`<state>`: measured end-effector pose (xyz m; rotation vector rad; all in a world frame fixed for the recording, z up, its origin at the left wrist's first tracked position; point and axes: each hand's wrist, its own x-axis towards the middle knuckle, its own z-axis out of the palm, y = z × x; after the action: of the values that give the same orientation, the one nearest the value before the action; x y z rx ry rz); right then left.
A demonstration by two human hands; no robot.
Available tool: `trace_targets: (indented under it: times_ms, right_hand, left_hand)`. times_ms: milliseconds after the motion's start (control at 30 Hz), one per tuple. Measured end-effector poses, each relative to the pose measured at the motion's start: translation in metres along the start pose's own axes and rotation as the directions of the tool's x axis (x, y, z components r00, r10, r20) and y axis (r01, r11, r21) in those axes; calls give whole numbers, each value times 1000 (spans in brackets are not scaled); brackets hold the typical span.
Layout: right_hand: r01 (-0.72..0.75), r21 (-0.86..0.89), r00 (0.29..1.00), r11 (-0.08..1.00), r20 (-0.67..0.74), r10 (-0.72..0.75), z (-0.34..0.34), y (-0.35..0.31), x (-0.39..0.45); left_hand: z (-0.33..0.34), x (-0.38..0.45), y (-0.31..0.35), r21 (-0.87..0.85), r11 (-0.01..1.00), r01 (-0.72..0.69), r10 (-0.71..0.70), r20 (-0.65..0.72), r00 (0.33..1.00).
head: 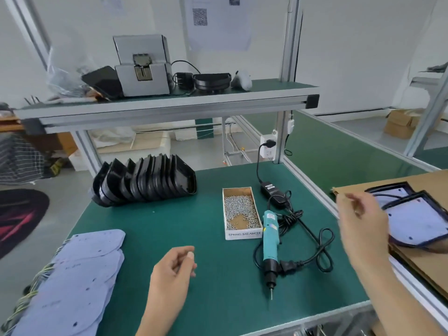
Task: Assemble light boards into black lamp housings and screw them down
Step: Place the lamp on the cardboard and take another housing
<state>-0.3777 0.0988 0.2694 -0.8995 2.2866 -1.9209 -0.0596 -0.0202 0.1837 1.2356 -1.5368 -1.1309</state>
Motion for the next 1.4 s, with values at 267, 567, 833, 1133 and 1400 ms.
trace_targets:
  times_ms: [267,567,833,1133,1400]
  right_hand:
    - [147,-158,624,976,780,32,158,-19,-145]
    - [208,-284,610,936,786,103,231,-8,-132]
    - [204,-156,719,966,694,-40,336,-41,-65]
    - [300,-260,718,918,695,-39,388,-35,-23]
    - [465,-257,696,847,697,-171,396,-21,-9]
  left_hand:
    - [-36,-7,-36,295,956,5,30,-113,993]
    - [-35,-4,-47,262,963,-60,103,-152,983]
    - [-37,-4,-47,274,958,-81,130,-164,978]
    - [-37,-4,-48,287,953,-98,149,-161,976]
    - [-36,-3,-46,299,947,-115,174,-176,969]
